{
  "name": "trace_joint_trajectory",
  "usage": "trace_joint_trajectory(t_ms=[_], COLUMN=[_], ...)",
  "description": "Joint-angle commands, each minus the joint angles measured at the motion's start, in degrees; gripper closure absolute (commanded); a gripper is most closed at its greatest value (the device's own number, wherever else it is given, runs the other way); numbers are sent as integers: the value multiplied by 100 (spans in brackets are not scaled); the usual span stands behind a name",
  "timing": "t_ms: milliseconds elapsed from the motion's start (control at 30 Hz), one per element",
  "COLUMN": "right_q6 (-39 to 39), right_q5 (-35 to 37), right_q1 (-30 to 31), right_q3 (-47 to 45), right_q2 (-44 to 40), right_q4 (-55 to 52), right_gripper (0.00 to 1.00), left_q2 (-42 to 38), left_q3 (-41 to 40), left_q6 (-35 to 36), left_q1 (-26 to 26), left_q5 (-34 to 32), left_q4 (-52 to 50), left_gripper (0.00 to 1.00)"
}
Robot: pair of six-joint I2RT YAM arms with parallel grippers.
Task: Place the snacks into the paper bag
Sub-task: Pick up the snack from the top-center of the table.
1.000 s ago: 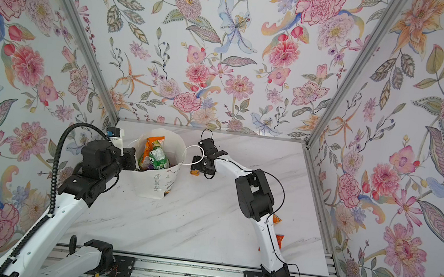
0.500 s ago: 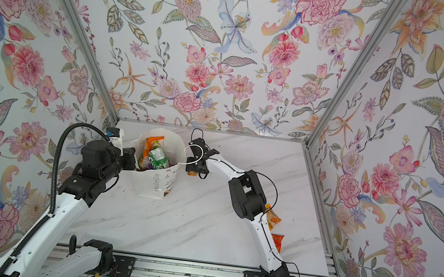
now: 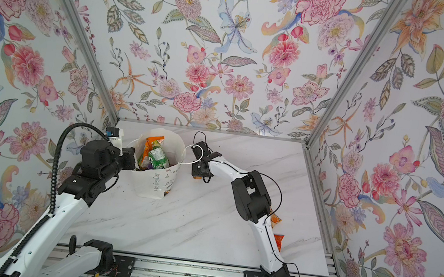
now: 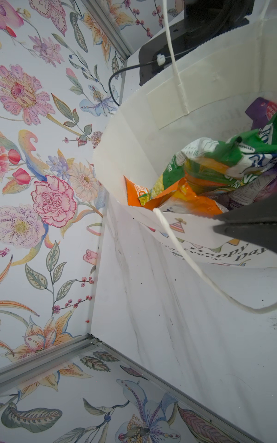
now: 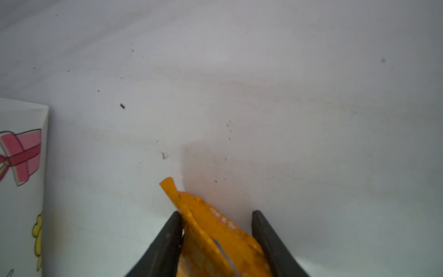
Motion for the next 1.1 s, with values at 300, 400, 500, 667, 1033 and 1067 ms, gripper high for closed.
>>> trace_joint_trajectory(t_ms=[300,400,500,667,1033,1067], right_q6=[221,292,337,431,414,400], right_q5=[-241,-401,-482,-664,-657,-650], right_q1=[-146,-195,-234,-239,-563,-585], right_q3=[-1276,-1581,-1836,-2246,-3211,-3281], right_q2=[-674,-904,-1128,-1455,-2614,-2724], right_q4=[89,338,513,762,975,976], right_gripper=[77,84,87,91,93,93], left_q2=[-35,-13,-10,-3,-49,-47], left_q3=[-77,-77,-68,-68,-77,-77], left_q6=[46,40,38,29,35,31], left_q1=[95,99,103,115,130,129], left_q5=[68,85,94,91,59,58], left_q4=[134,143,142,143,142,142], left_gripper=[100,100,100,100,100,100])
